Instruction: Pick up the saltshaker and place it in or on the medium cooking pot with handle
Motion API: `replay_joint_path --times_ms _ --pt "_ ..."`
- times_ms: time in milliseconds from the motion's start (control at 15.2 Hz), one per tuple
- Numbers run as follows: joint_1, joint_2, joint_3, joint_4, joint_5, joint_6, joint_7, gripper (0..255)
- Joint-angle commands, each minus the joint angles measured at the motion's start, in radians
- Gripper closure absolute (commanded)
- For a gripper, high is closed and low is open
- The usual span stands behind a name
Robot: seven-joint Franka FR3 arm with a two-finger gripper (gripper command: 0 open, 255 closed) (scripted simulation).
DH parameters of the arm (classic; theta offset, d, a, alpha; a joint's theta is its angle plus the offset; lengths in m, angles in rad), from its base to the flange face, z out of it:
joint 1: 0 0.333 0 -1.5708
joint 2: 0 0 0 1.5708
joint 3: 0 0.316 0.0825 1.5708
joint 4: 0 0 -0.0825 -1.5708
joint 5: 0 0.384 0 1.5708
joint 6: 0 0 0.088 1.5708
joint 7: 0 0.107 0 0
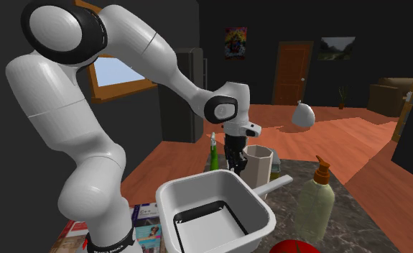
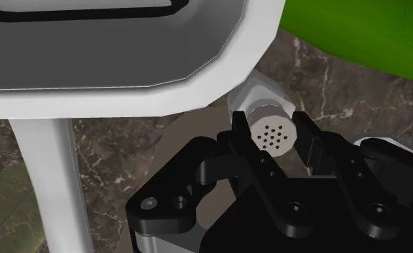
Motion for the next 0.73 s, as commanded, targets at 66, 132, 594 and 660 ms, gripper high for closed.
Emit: replay_joint_path --times_ms 66,132,594,660 --pt "0.001 -0.017 -0.002 0.014 0.002 -0.03 -0.002 255" --pt "0.001 -0.025 -0.004 0.021 0.003 -0.046 -0.004 255" --pt "0.002 -0.073 -0.012 0.077 0.008 -0.15 -0.01 255" --pt "0.002 -0.079 -0.013 0.086 0.008 -0.164 -0.01 255"
